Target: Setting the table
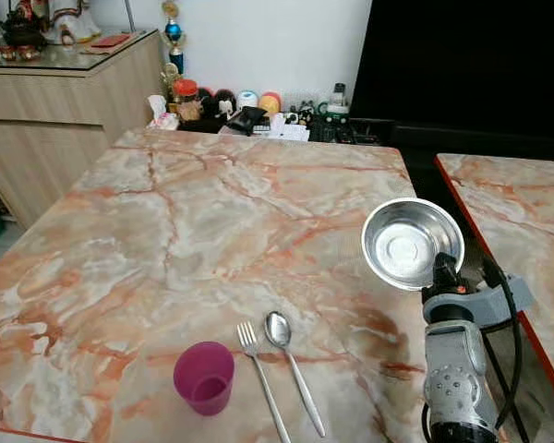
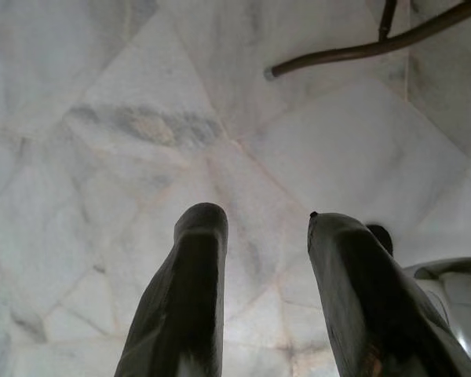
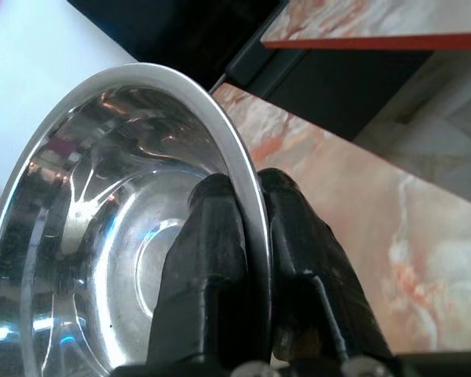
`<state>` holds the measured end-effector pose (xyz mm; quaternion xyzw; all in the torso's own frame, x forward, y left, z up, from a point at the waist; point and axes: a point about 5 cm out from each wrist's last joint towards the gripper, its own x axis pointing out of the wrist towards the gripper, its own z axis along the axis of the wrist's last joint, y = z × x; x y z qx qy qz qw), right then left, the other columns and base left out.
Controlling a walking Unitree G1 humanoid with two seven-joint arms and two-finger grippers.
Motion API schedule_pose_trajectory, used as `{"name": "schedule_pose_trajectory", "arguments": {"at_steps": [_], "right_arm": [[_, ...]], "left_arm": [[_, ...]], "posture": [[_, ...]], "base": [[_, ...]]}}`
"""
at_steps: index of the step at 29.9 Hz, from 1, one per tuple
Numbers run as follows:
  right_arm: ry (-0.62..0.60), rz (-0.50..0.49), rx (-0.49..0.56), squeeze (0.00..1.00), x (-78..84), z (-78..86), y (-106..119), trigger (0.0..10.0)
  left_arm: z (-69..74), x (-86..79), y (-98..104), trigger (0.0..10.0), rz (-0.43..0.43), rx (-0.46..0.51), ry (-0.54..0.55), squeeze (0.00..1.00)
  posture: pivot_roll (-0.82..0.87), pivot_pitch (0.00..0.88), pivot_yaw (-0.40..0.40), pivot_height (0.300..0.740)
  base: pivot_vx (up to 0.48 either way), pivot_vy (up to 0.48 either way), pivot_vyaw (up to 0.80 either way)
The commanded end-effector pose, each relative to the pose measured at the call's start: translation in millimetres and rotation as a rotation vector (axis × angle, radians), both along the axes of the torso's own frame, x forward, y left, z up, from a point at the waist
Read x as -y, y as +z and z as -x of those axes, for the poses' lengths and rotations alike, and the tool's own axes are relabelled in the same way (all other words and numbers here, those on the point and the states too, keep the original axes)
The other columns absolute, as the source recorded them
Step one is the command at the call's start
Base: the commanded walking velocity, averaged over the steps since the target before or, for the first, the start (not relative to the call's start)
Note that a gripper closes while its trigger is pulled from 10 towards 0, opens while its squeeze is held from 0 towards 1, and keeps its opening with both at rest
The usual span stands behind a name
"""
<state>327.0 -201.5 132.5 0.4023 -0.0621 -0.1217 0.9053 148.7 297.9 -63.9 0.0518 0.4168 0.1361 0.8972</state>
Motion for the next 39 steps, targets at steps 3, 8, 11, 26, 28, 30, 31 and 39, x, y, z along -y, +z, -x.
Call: {"name": "schedule_pose_trajectory", "arguments": {"at_steps": [3,8,11,26,28,30,31,39], "right_arm": [[-0.019,0.014,0.042,0.00,4.9,1.6,7,10.0],[-0.017,0.014,0.050,0.00,3.4,1.3,8,10.0],[-0.025,0.013,0.057,0.00,5.1,1.0,10,10.0],[-0.059,0.013,0.100,0.00,11.4,2.6,16,10.0],[-0.061,0.013,0.098,0.00,11.3,2.7,15,10.0],[-0.065,0.015,0.101,0.00,11.8,2.9,15,10.0],[-0.066,0.015,0.101,0.00,11.9,2.9,15,10.0],[-0.066,0.016,0.099,0.00,12.0,3.7,15,10.0]], "left_arm": [[10.1,-0.7,-4,10.0,0.023,-0.021,0.015,0.00],[9.2,8.5,-7,10.0,0.043,-0.015,-0.002,0.00],[8.4,12.0,-8,10.0,0.043,-0.016,-0.019,0.00],[11.9,11.7,-9,10.0,0.047,-0.030,-0.017,0.00],[12.7,12.7,-10,10.0,0.049,-0.033,-0.016,0.00],[13.4,13.8,-11,10.0,0.053,-0.036,-0.017,0.00],[13.5,14.0,-11,10.0,0.053,-0.036,-0.017,0.00],[12.6,17.4,-12,10.0,0.058,-0.038,-0.029,0.00]], "posture": [[0.01,0.046,-0.025,0.740],[0.01,0.045,-0.027,0.740],[0.01,0.044,-0.028,0.740],[0.01,0.046,-0.025,0.740],[0.01,0.046,-0.024,0.740],[0.01,0.046,-0.024,0.740],[0.01,0.046,-0.024,0.740],[0.01,0.046,-0.026,0.740]], "base": [[0.000,0.000,0.00],[0.000,0.000,0.00],[0.000,-0.295,0.00],[0.000,-0.480,-0.30],[0.000,-0.480,0.00],[0.000,-0.480,0.00],[0.000,-0.480,0.00],[0.000,-0.480,0.00]]}}
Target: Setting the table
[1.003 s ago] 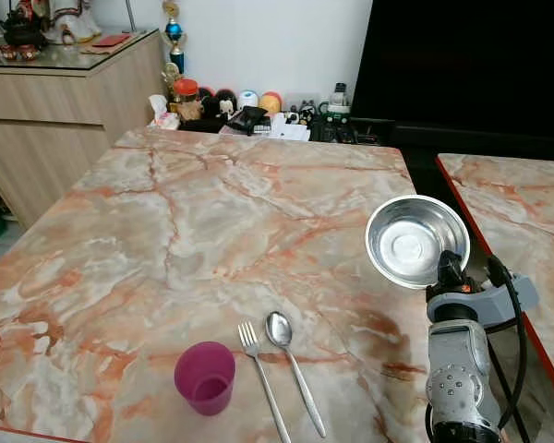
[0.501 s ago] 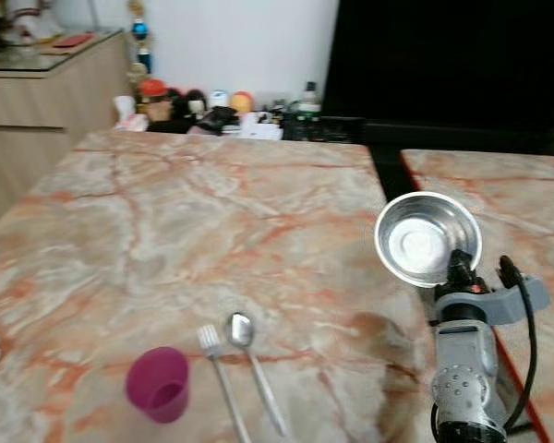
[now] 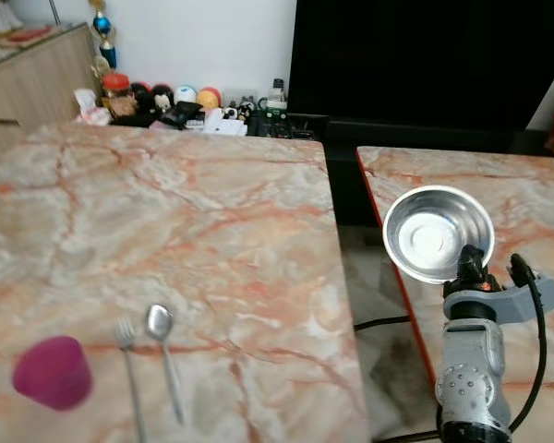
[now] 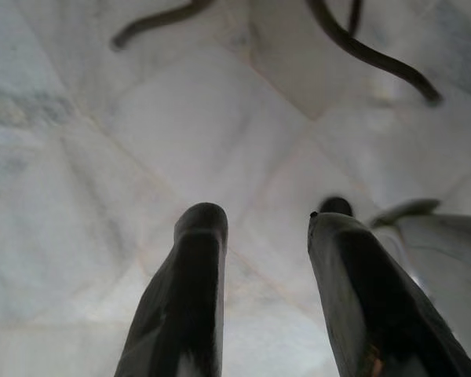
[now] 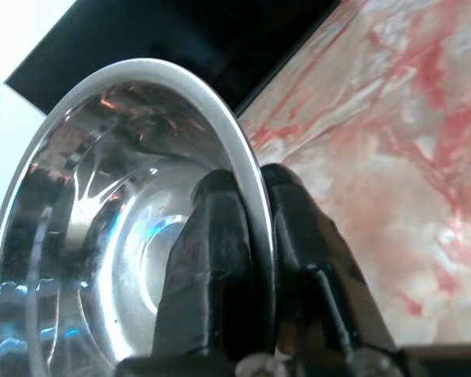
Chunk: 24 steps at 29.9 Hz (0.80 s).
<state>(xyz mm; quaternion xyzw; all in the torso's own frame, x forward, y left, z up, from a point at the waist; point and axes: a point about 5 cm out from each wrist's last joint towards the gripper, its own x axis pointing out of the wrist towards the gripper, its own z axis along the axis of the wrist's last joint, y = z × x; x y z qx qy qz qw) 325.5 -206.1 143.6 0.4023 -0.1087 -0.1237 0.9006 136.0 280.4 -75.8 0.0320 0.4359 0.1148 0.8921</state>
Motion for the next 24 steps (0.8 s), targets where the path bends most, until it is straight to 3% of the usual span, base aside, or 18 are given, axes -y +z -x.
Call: {"name": "schedule_pose_trajectory", "arguments": {"at_steps": [1,5,12,24], "right_arm": [[-0.024,0.008,0.014,0.00,6.9,2.2,3,10.0],[-0.025,0.003,0.020,0.00,5.3,3.2,4,10.0],[-0.043,0.000,0.043,0.00,3.1,11.0,5,10.0],[-0.050,0.023,0.019,0.00,-2.9,16.8,1,10.0]], "left_arm": [[-0.7,0.8,0,10.0,0.001,-0.002,-0.013,0.00],[-2.2,2.0,0,10.0,0.004,0.002,-0.015,0.00],[-2.7,1.7,0,10.0,0.003,0.000,-0.020,0.00],[-6.3,4.0,1,10.0,0.004,0.001,-0.039,0.00]], "posture": [[0.01,0.045,-0.026,0.740],[0.00,0.048,-0.027,0.740],[0.00,0.045,-0.021,0.740],[-0.01,0.026,-0.020,0.740]], "base": [[0.000,-0.480,0.00],[0.000,-0.480,-0.12],[0.000,-0.480,-0.74],[0.000,-0.480,0.00]]}}
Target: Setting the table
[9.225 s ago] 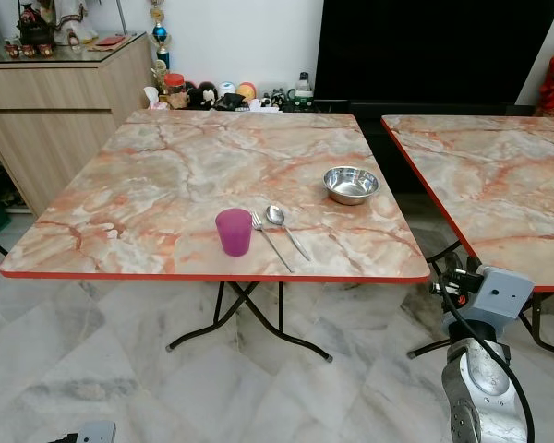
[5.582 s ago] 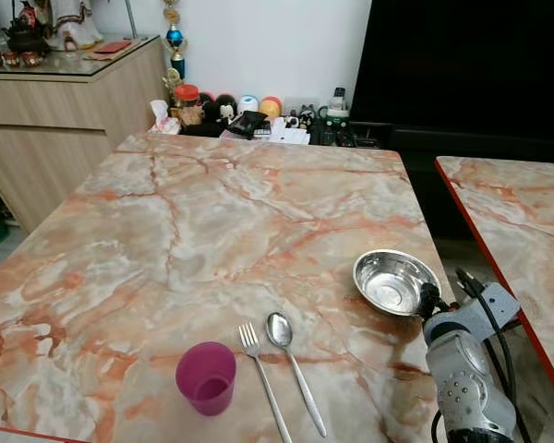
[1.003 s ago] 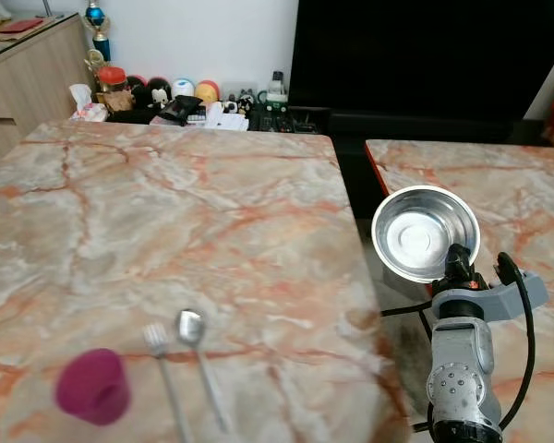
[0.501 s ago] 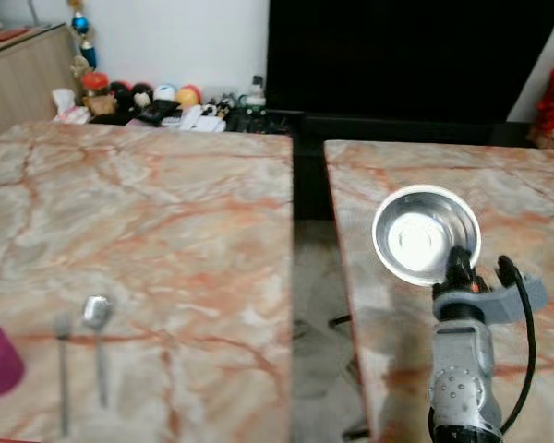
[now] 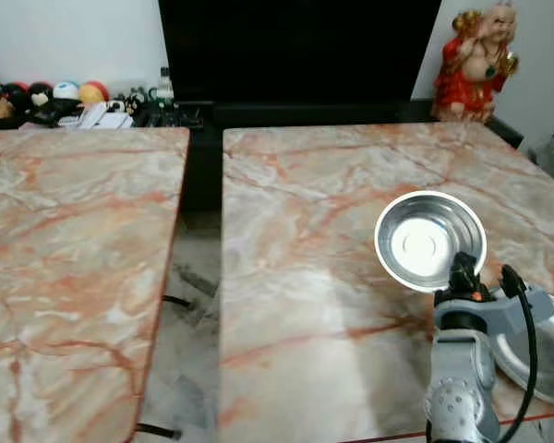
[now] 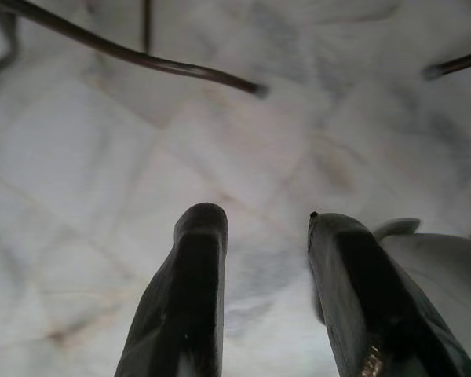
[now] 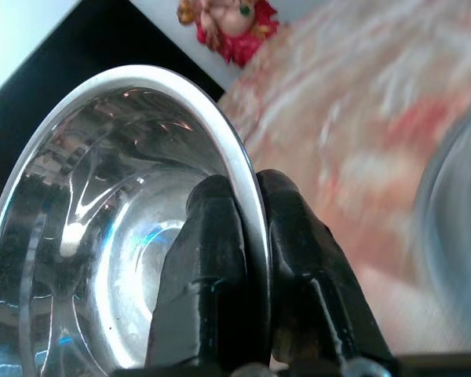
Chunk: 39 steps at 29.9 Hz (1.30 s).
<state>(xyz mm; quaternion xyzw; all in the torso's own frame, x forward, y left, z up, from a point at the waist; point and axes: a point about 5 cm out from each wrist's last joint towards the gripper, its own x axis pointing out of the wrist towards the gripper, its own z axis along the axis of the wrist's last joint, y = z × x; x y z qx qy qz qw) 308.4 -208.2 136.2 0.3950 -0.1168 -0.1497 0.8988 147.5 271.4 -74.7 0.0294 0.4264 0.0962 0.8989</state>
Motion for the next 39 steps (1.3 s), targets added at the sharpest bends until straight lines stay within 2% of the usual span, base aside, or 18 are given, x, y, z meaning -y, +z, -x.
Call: {"name": "schedule_pose_trajectory", "arguments": {"at_steps": [1,5,13,14,15,18,19,20,25,34,35,37,39], "right_arm": [[0.004,0.014,0.026,0.00,-5.2,0.0,8,10.0],[-0.007,0.018,0.018,0.00,-7.9,4.1,7,10.0],[-0.055,0.021,-0.012,0.00,-7.5,18.0,16,10.0],[-0.065,0.025,-0.036,0.00,-7.7,19.8,19,10.0],[-0.082,0.076,-0.092,0.00,-9.8,25.2,26,10.0],[-0.086,0.111,-0.120,0.00,-11.9,28.3,29,10.0],[-0.066,0.103,-0.209,0.00,-16.7,36.1,26,10.0],[-0.058,0.101,-0.250,0.00,-17.9,40.1,24,10.0],[-0.027,0.123,-0.323,0.00,-18.1,46.6,22,10.0],[-0.074,0.026,-0.404,0.00,-14.6,44.7,17,10.0],[-0.083,0.003,-0.478,0.00,-14.4,49.7,8,10.0],[-0.096,-0.042,-0.548,0.00,-14.2,56.6,-3,10.0],[-0.093,-0.052,-0.564,0.00,-15.0,60.7,-4,10.0]], "left_arm": [[5.0,-5.0,0,10.0,-0.015,-0.022,-0.007,0.00],[3.8,-4.9,0,10.0,-0.016,-0.018,-0.007,0.00],[3.1,-5.7,1,10.0,-0.013,-0.014,0.000,0.00],[3.0,-6.0,1,10.0,-0.014,-0.016,-0.003,0.00],[2.8,-6.4,1,10.0,-0.015,-0.017,-0.006,0.00],[2.7,-6.5,1,10.0,-0.015,-0.017,-0.007,0.00],[1.8,-5.9,1,10.0,-0.017,-0.018,-0.014,0.00],[1.3,-5.4,1,10.0,-0.017,-0.018,-0.018,0.00],[0.6,-3.4,1,10.0,-0.016,-0.022,-0.033,0.00],[0.1,-2.4,1,10.0,-0.016,-0.021,-0.041,0.00],[-0.1,-2.7,1,10.0,-0.018,-0.021,-0.041,0.00],[-0.4,-4.0,1,10.0,-0.023,-0.022,-0.046,0.00],[0.0,-5.9,2,10.0,-0.026,-0.023,-0.044,0.00]], "posture": [[-0.01,0.024,-0.020,0.740],[0.00,0.021,-0.023,0.740],[-0.02,0.026,-0.019,0.740],[-0.02,0.029,-0.019,0.740],[-0.02,0.032,-0.021,0.740],[-0.02,0.032,-0.021,0.740],[-0.04,0.045,-0.019,0.740],[-0.04,0.045,-0.019,0.740],[-0.05,0.051,-0.016,0.740],[-0.04,0.053,-0.019,0.740],[-0.03,0.056,-0.019,0.740],[-0.03,0.056,-0.017,0.740],[-0.03,0.059,-0.017,0.740]], "base": [[0.000,-0.480,0.00],[0.000,-0.396,0.00],[0.000,0.000,0.00],[0.000,0.000,0.00],[0.000,0.000,0.00],[0.000,0.000,0.00],[0.000,0.000,0.00],[0.000,0.000,0.00],[0.000,0.000,0.00],[0.000,0.000,0.00],[0.000,0.000,0.00],[0.000,0.000,0.00],[0.000,0.000,0.00]]}}
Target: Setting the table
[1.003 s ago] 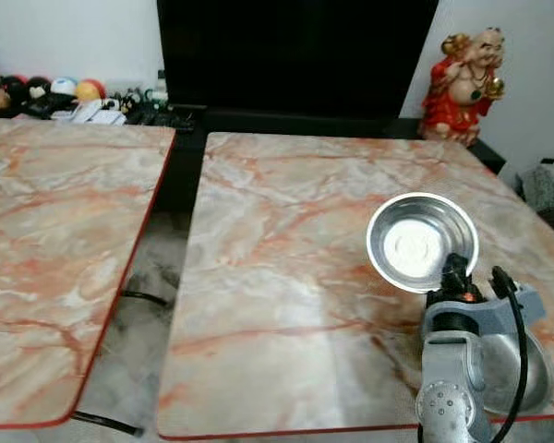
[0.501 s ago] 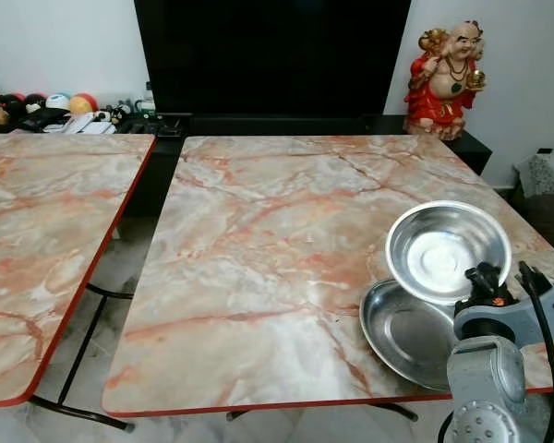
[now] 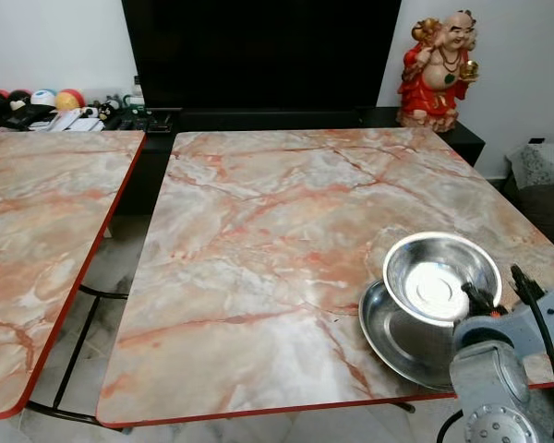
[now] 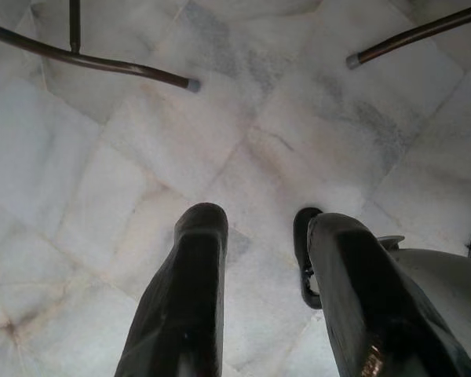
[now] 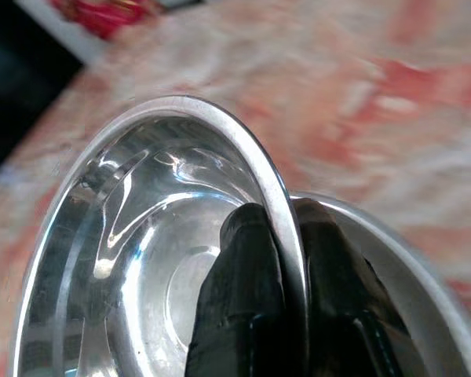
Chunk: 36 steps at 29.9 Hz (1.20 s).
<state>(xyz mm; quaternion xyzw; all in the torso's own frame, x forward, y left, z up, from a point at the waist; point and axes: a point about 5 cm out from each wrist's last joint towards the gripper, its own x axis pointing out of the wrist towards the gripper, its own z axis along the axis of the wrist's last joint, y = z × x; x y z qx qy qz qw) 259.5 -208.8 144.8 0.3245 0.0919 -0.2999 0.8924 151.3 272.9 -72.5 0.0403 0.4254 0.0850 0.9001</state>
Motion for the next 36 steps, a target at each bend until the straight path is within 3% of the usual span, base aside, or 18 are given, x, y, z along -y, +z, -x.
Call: {"name": "schedule_pose_trajectory", "arguments": {"at_steps": [1,5,13,28,36], "right_arm": [[0.014,-0.083,-0.038,0.00,-16.7,12.6,-11,10.0],[0.034,-0.100,-0.020,0.00,-23.0,16.2,-5,10.0],[0.045,-0.177,-0.119,0.00,-24.4,22.4,-27,10.0],[0.190,-0.159,-0.190,0.00,-33.7,18.7,-40,10.0],[0.179,-0.150,-0.212,0.00,-27.7,19.3,-46,10.0]], "left_arm": [[3.9,-4.7,0,10.0,-0.017,-0.023,-0.014,0.00],[3.8,-5.9,0,10.0,-0.022,-0.025,-0.017,0.00],[1.2,-2.6,0,10.0,-0.020,-0.026,-0.043,0.00],[3.2,-1.9,-1,10.0,-0.018,-0.031,-0.044,0.00],[2.8,-1.8,-1,10.0,-0.018,-0.030,-0.046,0.00]], "posture": [[-0.03,0.059,-0.016,0.740],[-0.04,0.063,-0.011,0.740],[-0.04,0.062,-0.010,0.740],[-0.03,0.064,-0.013,0.740],[-0.03,0.063,-0.014,0.740]], "base": [[0.000,0.000,0.00],[0.000,0.000,0.00],[0.000,0.000,0.00],[0.000,0.000,0.00],[0.000,0.000,0.00]]}}
